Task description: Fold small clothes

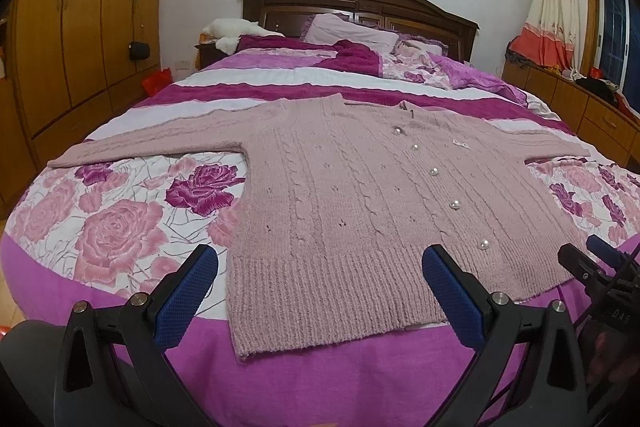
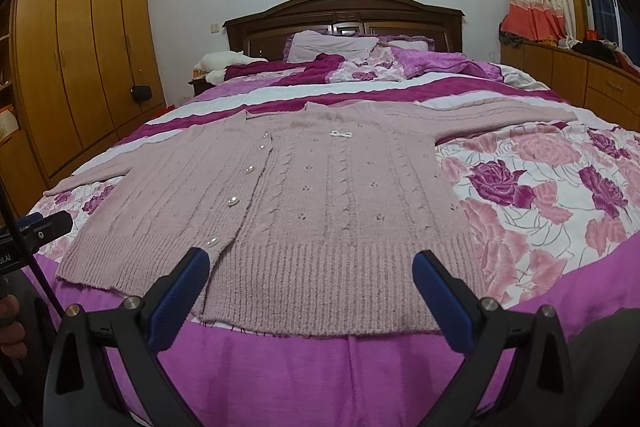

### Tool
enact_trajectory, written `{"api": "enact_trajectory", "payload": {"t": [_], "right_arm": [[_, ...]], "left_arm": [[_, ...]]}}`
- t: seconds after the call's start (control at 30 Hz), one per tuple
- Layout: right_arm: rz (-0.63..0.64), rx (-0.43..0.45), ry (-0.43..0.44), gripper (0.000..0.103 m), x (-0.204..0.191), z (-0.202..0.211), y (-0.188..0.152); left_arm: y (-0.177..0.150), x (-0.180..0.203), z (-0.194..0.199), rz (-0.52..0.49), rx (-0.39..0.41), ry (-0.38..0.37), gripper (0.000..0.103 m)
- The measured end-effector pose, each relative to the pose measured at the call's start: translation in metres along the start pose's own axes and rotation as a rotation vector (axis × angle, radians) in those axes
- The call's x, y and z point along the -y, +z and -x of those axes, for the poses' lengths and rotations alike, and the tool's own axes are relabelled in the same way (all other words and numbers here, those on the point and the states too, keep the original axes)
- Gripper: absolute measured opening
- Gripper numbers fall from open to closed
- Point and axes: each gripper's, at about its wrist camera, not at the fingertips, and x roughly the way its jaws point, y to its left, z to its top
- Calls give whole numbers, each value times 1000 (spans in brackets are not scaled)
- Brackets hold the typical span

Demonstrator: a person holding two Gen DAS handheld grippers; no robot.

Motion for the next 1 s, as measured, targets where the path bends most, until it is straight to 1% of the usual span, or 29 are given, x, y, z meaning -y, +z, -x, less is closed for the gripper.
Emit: {"api": "enact_trajectory", "payload": {"t": [0.4,1.0], "right_arm": [[3,-7,-1,103,0,-1,0],[5,-9,-2,103,-1,-3,-1]], "left_arm": [[-1,0,-2,-3,-4,13,85],[-1,-2,-6,5,-17,3,85]]}}
